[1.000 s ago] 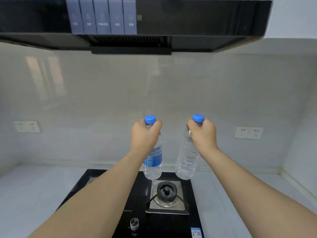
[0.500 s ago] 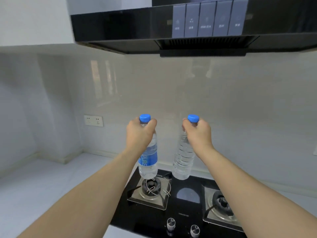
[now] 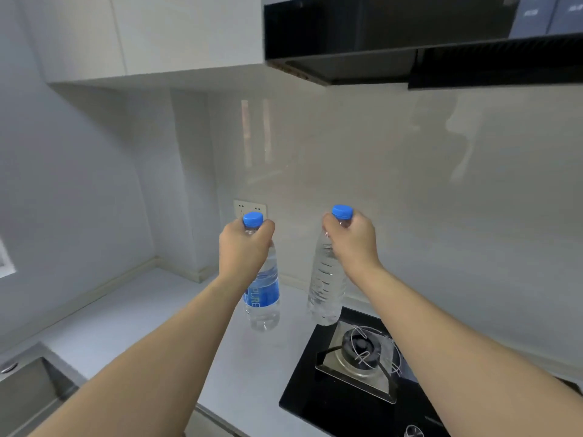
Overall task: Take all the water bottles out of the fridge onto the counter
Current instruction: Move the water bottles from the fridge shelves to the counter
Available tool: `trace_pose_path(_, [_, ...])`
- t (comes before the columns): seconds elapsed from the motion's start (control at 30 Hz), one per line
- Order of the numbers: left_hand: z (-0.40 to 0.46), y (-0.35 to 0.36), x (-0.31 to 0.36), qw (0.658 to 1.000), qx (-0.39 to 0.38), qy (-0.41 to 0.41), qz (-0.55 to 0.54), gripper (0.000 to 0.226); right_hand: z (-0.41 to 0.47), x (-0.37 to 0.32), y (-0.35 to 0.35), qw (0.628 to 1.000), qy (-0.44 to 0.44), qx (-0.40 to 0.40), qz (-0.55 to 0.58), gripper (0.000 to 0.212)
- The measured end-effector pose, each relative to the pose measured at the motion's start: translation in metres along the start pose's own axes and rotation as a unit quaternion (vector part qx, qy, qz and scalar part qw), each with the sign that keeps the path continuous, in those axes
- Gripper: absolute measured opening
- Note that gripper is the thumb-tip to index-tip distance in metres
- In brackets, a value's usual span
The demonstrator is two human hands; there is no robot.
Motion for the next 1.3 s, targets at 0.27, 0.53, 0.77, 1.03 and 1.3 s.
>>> trace_pose_path(0.27, [0.069,-0.067,-0.066,0.998,0.052,-0.035,0.026,0.038,0.029,0.02,0.129,0.993,0.014,-0.115,0.037,0.032])
trace_pose_path(0.53, [0.161,-0.119,-0.101,0.991,0.109,-0.057,0.05,0.036,0.085,0.029,0.245,0.978,0.018,-0.189,0.089,0.029])
trace_pose_path(0.77, [0.215,-0.164,-0.134,0.983,0.164,-0.077,0.043,0.024,0.111,0.033,0.336,0.964,0.03,-0.244,0.103,0.011])
trace_pose_path(1.03, [0.279,-0.235,-0.205,0.98,0.153,-0.119,0.048,0.012,0.117,0.037,0.453,0.95,0.056,-0.297,0.081,0.013])
trace_pose_path(1.3, [0.345,-0.299,-0.273,0.974,0.137,-0.175,0.037,0.02,0.132,0.045,0.565,0.943,0.052,-0.328,0.01,0.022])
Point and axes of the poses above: each hand's wrist, its own z-axis towards the middle knuckle, its own y-axis out of the palm, x = y × z, the point moved 5 cm from there along z, towards the middle knuckle, and after that the axes turned 6 degrees about -z, right-handed, at the moved point
